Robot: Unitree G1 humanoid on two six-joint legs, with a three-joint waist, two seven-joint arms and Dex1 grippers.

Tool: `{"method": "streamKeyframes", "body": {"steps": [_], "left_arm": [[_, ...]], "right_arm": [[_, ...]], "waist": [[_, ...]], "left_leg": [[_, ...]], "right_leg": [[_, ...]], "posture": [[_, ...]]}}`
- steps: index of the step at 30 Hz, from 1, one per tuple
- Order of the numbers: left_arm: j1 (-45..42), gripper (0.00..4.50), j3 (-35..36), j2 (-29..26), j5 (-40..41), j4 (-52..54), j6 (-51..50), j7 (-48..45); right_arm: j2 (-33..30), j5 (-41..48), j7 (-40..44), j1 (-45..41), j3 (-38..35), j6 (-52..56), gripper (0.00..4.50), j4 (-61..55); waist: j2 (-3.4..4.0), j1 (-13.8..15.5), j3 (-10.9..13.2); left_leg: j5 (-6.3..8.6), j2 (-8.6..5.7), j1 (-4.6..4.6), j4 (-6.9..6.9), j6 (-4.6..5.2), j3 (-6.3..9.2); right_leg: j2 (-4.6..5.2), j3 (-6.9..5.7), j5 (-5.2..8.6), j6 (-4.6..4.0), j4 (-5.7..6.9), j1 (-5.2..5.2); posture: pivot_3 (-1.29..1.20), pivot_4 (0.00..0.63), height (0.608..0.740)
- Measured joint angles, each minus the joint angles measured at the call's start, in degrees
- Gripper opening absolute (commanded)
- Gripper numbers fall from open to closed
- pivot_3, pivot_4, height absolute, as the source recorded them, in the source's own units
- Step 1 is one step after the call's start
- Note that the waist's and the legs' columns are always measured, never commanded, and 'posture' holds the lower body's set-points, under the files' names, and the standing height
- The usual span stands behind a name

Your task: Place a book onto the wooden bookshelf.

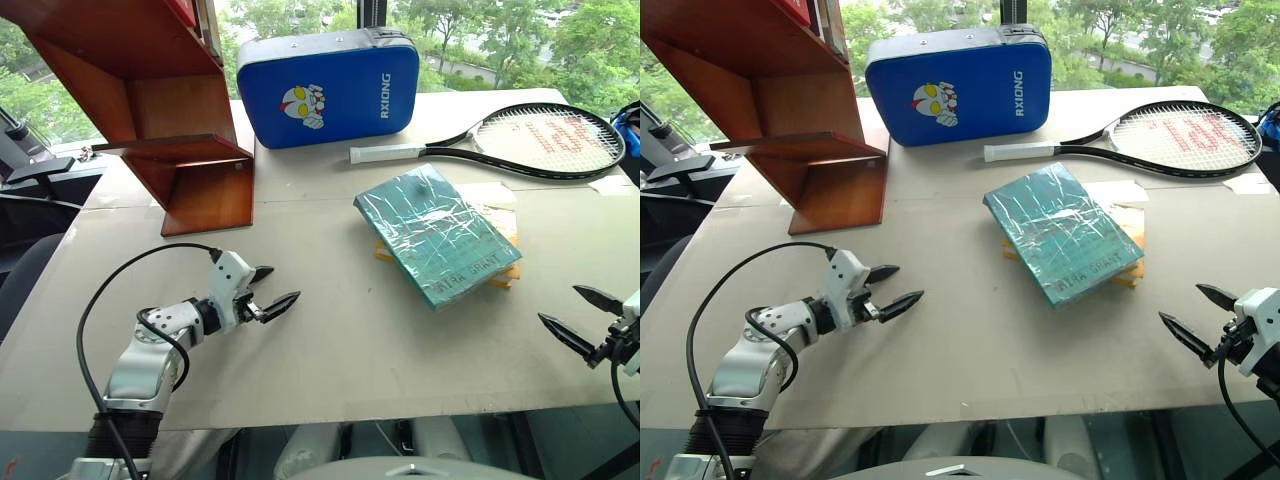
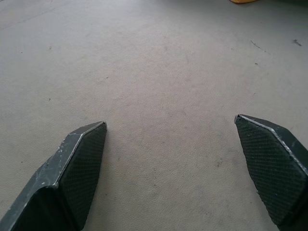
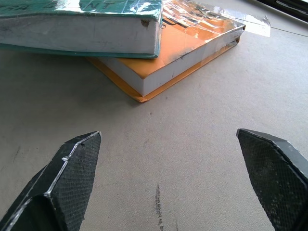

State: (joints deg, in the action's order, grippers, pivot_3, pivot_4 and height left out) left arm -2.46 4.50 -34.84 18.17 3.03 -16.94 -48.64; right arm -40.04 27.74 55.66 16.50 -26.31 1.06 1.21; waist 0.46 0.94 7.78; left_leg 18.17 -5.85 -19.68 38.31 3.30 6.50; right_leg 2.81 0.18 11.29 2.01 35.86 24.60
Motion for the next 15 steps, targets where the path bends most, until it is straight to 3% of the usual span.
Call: {"method": "streamKeyframes", "body": {"steps": [6,15], "left_arm": [[7.86,4.41,2.1,-0.58,0.27,7.41,-0.98,1.63],[12.03,4.41,3.54,-0.6,1.72,11.98,-3.07,2.9]], "right_arm": [[-1.92,-1.01,4.19,-3.79,1.55,-0.55,4.5,7.65],[-1.87,-2.57,6.8,-6.52,3.73,-2.67,4.5,11.44]], "waist": [[-0.06,-0.23,0.04],[-0.03,0.04,0.05]], "left_leg": [[0.05,0.01,0.02,-0.01,0.06,-0.12],[0.06,0.01,-0.02,-0.01,0.07,-0.12]], "right_leg": [[-0.02,0.14,0.0,0.0,-0.02,0.04],[0.0,0.12,0.0,0.0,-0.02,0.05]], "posture": [[0.0,0.15,0.74],[0.0,0.15,0.74]]}}
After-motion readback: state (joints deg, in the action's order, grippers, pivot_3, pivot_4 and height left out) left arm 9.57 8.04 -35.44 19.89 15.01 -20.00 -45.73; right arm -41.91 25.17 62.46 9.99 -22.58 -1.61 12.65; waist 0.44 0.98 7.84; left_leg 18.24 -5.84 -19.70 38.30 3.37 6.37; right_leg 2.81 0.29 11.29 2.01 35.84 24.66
